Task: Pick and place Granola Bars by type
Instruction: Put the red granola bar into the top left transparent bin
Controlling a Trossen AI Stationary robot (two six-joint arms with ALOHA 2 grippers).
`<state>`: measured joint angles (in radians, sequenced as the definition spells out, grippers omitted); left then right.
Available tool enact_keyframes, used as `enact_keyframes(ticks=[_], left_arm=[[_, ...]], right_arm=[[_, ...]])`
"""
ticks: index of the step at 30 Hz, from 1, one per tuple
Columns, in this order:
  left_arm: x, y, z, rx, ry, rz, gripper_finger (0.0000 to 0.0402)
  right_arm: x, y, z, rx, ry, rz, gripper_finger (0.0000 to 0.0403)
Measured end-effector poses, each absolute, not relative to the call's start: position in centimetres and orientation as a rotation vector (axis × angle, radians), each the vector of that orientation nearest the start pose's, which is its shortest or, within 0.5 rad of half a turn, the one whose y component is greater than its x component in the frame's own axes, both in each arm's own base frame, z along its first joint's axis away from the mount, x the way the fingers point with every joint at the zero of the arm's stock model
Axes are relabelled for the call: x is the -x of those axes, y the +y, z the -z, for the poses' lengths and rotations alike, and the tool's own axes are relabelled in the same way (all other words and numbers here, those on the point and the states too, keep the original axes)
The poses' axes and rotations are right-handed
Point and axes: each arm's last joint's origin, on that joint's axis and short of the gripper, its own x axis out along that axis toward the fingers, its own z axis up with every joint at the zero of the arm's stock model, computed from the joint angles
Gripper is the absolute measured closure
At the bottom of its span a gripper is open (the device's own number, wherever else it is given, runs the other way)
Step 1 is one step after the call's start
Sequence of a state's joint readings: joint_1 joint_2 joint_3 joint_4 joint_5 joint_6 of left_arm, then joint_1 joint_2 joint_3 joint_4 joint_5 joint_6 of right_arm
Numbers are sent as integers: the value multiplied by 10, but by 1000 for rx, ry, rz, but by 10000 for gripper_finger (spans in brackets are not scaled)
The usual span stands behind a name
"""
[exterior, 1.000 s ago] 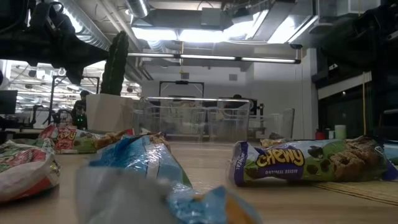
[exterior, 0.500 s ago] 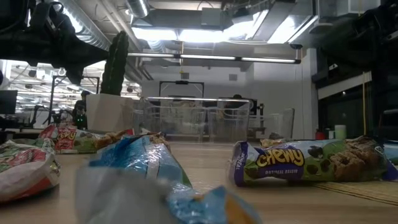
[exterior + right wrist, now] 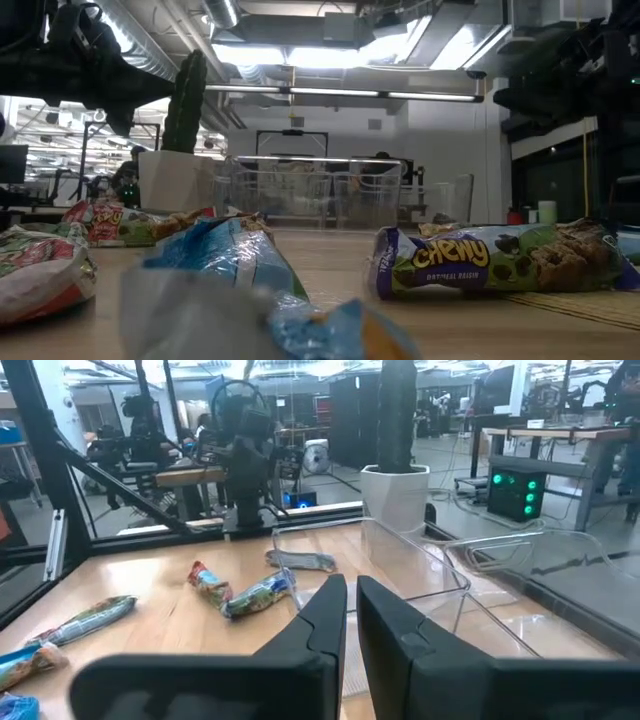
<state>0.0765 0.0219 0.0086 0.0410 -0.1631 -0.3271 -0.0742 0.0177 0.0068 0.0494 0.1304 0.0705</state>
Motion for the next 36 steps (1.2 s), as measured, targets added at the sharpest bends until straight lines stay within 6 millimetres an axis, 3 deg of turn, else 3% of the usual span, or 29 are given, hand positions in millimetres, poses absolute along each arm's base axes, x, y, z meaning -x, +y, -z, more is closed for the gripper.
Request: enact_keyframes(ticks=[10,22,28,31,36], left_arm=[[-97,12,-169,61,-35,-249,393],[-96,14,-178,68,-137,-319,395],[-94,17,-184,225,-224,-405,395],[-92,17,-194,254,-247,-415,394],[-85,17,-242,226,-251,-421,394]], right_arm=[[-98,-11,-169,-74,-47,203,370],[-98,-11,-170,-150,-58,201,370],[-97,-11,-175,-200,-117,194,370],[-94,-11,-190,-149,-130,197,370],[-85,-12,-247,-129,-78,268,370]])
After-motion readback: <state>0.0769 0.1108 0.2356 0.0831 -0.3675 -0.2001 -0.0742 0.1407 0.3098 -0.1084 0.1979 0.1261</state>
